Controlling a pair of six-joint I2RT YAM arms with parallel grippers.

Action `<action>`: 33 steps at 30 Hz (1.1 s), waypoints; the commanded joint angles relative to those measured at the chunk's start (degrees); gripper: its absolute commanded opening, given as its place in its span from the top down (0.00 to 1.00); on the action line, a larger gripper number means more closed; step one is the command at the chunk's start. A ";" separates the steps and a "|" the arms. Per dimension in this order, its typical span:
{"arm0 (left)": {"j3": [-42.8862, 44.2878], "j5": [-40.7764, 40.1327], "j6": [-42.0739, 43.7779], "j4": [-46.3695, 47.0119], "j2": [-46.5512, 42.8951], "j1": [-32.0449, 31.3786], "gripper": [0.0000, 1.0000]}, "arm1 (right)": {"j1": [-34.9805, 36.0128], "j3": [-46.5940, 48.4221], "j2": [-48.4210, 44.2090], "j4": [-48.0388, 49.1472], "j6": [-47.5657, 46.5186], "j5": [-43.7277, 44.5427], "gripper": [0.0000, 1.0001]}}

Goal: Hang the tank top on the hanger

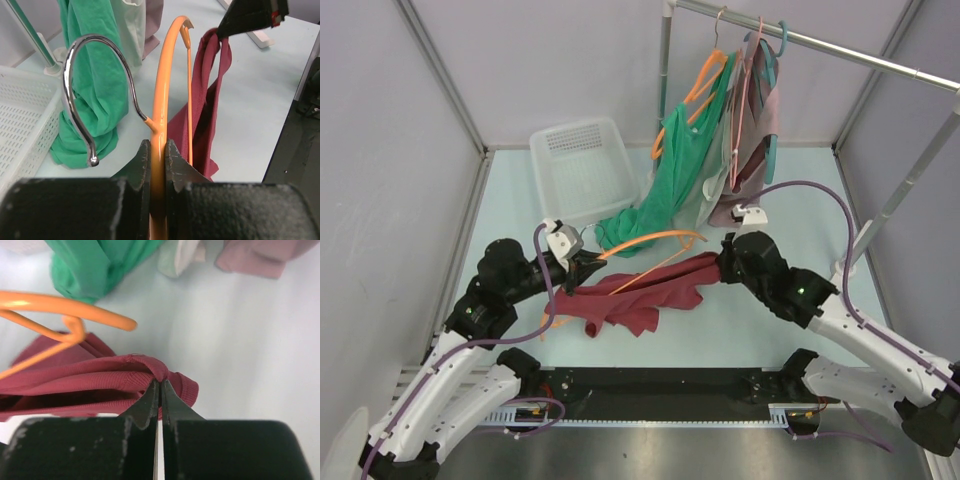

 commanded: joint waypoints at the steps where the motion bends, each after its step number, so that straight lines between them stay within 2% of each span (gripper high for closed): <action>1: 0.33 1.83 -0.89 3.27 -0.24 0.58 1.00 | 0.10 -5.27 3.40 -1.51 1.89 1.06 1.00; 4: 0.06 2.70 -1.16 3.36 0.37 0.50 1.00 | 0.10 -8.62 5.86 2.00 4.18 -3.23 0.98; 10: -0.82 8.42 -3.44 5.29 3.62 0.41 1.00 | 0.54 -16.09 5.60 12.62 6.99 -12.91 0.88; 17: -0.90 8.95 -3.79 5.38 5.38 -0.65 1.00 | 0.54 -19.09 5.61 16.87 9.28 -16.09 0.75; 20: -0.90 8.42 -3.71 5.21 5.30 -0.91 1.00 | 0.54 -19.35 4.82 17.39 9.37 -15.56 0.72; 22: -0.99 8.16 -3.62 5.29 5.21 -1.00 1.00 | 0.54 -19.70 4.64 18.09 9.11 -15.30 0.76; 27: -0.90 8.24 -3.53 5.21 4.95 -1.09 1.00 | 0.28 -19.70 5.69 18.27 8.14 -15.21 0.99; 33: -0.90 7.72 -3.36 5.03 4.59 -1.09 1.00 | 0.27 -20.32 5.26 18.45 8.14 -16.44 1.00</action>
